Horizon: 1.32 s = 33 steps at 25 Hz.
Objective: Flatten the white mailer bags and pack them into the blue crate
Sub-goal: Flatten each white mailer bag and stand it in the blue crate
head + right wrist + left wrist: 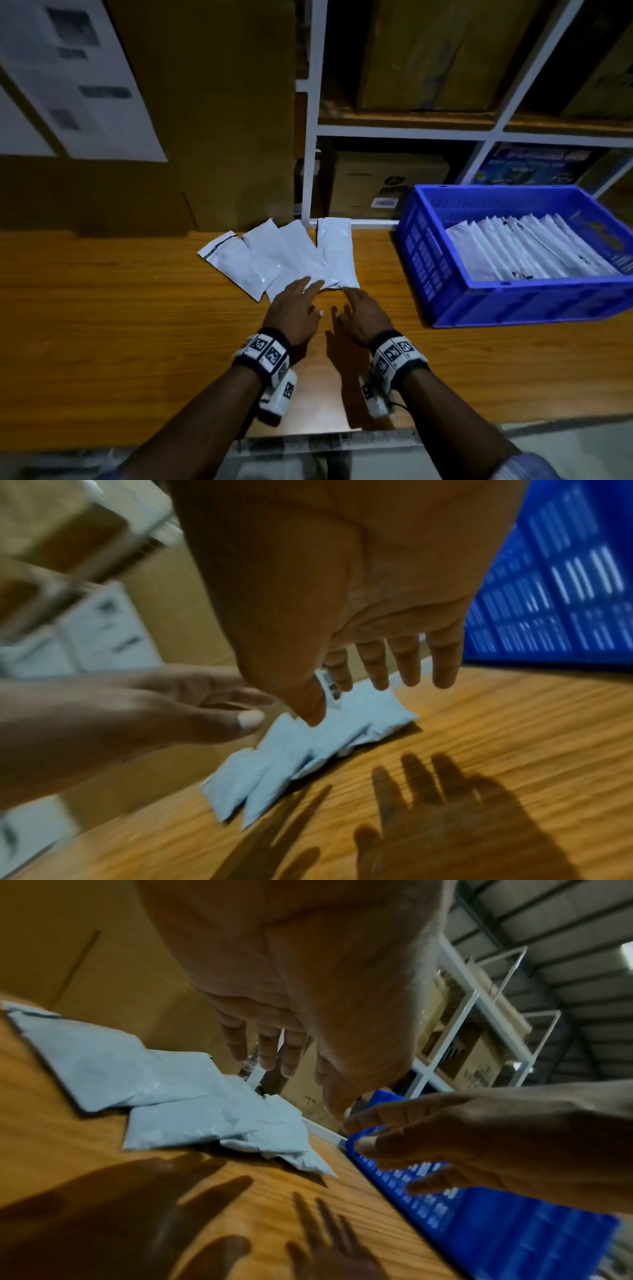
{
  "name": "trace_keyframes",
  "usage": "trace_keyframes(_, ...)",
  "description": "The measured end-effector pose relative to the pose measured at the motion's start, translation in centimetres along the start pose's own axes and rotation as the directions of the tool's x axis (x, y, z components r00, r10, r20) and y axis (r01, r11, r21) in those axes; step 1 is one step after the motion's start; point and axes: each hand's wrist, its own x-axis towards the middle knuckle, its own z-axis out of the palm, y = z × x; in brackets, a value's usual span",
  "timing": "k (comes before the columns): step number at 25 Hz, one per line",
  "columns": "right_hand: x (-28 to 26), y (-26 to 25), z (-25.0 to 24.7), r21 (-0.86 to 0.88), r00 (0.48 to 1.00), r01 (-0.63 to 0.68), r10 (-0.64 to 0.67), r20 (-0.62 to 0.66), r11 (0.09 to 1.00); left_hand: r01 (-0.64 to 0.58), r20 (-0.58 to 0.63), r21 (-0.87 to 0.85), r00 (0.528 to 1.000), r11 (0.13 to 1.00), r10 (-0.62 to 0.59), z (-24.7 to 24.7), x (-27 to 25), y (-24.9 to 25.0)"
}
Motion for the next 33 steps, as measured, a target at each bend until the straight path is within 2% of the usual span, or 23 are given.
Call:
trace_keyframes(6, 9.1, 1.6, -0.8, 0.202, 0.99, -0.138, 0.14, 0.003, 0.97, -0.009, 0.037, 0.103, 0.999, 0.995, 0.005, -0.2, 8.4, -0.6)
trace_keyframes(9, 12.8, 1.8, -0.3, 0.223, 0.968, -0.232, 0.246, -0.038, 0.947, 0.001, 0.095, 0.147, 0.995, 0.989, -0.016, 0.1, 12.2, -0.4)
trace_keyframes(15, 16.5, 1.1, 0.8, 0.334, 0.93, -0.334, 0.367, -0.037, 0.881, 0.008, 0.094, 0.136, 0.995, 0.991, -0.021, 1.3, 16.4, 0.3)
trace_keyframes(22, 17.5, 1.8, 0.2, 0.343, 0.893, -0.409, 0.448, -0.041, 0.846, -0.029, 0.09, 0.152, 0.996, 0.988, 0.015, 1.4, 16.7, 0.2)
trace_keyframes(24, 16.9, 2.4, -0.7, 0.423, 0.905, -0.335, 0.412, -0.103, 0.842, -0.067, 0.059, 0.161, 0.997, 0.985, 0.059, 0.9, 16.4, 0.3)
trace_keyframes(26, 15.9, 3.2, -1.8, 0.432, 0.904, -0.27, 0.381, -0.194, 0.861, -0.121, 0.03, 0.185, 0.993, 0.975, 0.117, 0.3, 16.0, 0.6)
trace_keyframes(29, 13.2, 4.0, -3.3, 0.284, 0.884, -0.261, 0.346, -0.315, 0.923, -0.204, -0.015, 0.258, 0.977, 0.944, 0.215, -0.7, 14.9, 1.8)
trace_keyframes(31, 11.0, 4.6, -3.4, 0.185, 0.88, -0.236, 0.29, -0.375, 0.954, -0.286, -0.044, 0.321, 0.948, 0.903, 0.316, -1.1, 13.9, 2.7)
trace_keyframes(33, 7.7, 5.1, -3.3, 0.096, 0.873, -0.2, 0.221, -0.435, 0.975, -0.344, -0.015, 0.395, 0.925, 0.852, 0.38, -1.3, 12.7, 3.5)
